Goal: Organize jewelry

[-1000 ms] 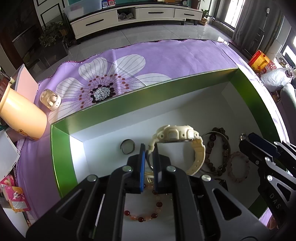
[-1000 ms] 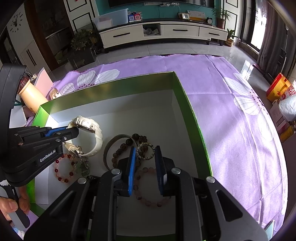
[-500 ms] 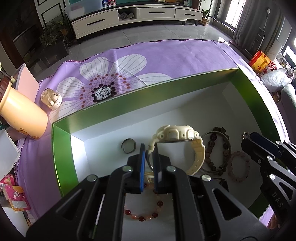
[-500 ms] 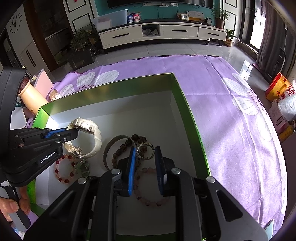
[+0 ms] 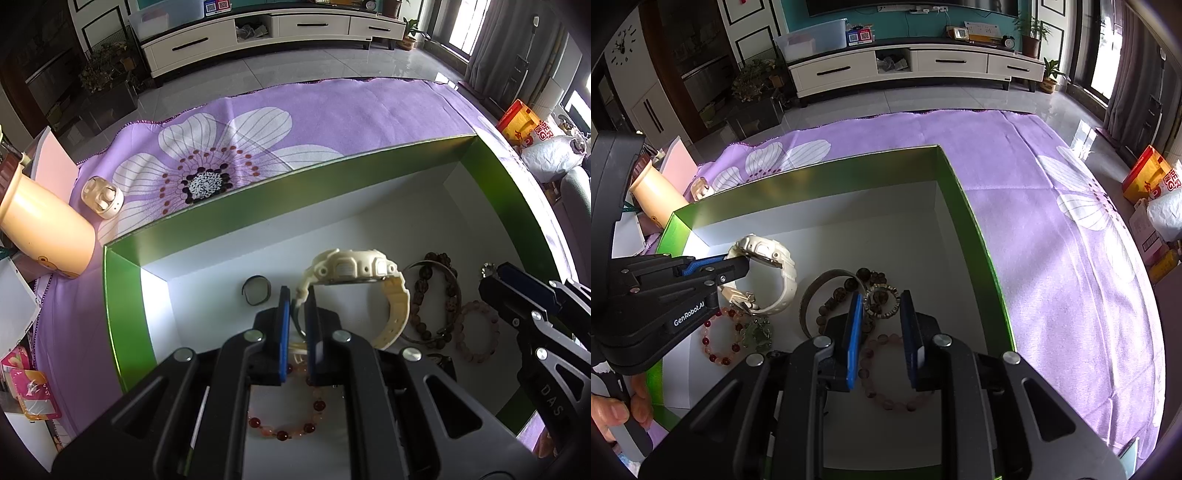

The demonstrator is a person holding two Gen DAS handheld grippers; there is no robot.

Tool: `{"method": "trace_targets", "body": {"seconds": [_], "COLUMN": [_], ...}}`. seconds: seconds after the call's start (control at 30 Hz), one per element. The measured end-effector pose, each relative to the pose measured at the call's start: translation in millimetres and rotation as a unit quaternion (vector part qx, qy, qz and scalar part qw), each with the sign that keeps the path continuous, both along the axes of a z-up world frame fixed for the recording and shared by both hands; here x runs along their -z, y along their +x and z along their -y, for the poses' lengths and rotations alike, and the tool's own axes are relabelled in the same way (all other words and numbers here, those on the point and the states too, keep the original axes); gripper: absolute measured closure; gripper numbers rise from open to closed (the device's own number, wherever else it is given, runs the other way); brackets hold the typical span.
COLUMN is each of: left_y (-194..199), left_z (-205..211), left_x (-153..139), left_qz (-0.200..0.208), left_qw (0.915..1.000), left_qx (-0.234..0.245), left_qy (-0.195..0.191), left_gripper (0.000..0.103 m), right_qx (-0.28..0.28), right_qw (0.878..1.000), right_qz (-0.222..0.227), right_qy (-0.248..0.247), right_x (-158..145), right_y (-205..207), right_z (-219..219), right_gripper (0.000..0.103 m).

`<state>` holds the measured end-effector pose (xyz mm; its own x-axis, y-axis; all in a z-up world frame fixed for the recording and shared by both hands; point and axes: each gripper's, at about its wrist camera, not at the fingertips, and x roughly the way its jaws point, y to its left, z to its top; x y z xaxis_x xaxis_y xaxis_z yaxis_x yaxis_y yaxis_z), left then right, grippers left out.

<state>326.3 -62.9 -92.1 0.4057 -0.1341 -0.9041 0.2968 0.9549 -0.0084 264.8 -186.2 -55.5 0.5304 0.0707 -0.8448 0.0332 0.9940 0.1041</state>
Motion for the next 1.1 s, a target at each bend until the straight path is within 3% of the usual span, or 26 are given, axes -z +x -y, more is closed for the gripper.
{"method": "trace_targets", "body": {"seconds": [0.33,0.47,0.63,0.77,0.87,0.9,1.03,1.1], "left_y": [-1.6,-4.2,-9.7,-19.5,-27.6,-30.0,-46.9,-54.1], "left_z": [-0.4,0.2,-0.4,-1.0,-1.1,-2.2,-10.7,-14.7], "left_x": [-0.3,-2.2,-4.6,-19.0,-31.7,-35.5,-59.4,-71.3], "left_qz": [-0.001,0.000,0.003,0.030,0.047,0.051,0.076,0.090], "left_qw": [1.0000,1.0000,1.0000,0.9995,0.9987,0.9985,0.9969,0.9956], "left_qx": [-0.003,-0.001,0.001,0.003,0.005,0.005,-0.009,-0.016], "left_qy": [0.004,0.003,0.005,0.010,0.017,0.019,0.019,0.021], "left_gripper": [0.094,0.085,0.082,0.055,0.049,0.043,0.024,0.006], "right_qx": [0.009,0.012,0.013,0.013,0.014,0.016,0.023,0.026], "right_qw": [1.000,1.000,1.000,1.000,1.000,1.000,0.999,0.999], "right_qz": [-0.009,-0.005,0.002,0.008,0.012,0.013,0.020,0.028], "right_qy": [0.001,0.002,-0.001,-0.005,-0.008,-0.009,-0.017,-0.028], "right_x": [1.2,-1.2,-8.2,-15.7,-21.4,-23.9,-38.7,-49.8], "right_y": [0.0,-1.2,-6.8,-14.2,-20.7,-23.5,-38.8,-47.5], "right_z": [2.5,3.5,3.4,3.8,2.9,3.2,4.8,5.3], "right_gripper": [0.082,0.080,0.080,0.080,0.079,0.079,0.059,0.038]}}
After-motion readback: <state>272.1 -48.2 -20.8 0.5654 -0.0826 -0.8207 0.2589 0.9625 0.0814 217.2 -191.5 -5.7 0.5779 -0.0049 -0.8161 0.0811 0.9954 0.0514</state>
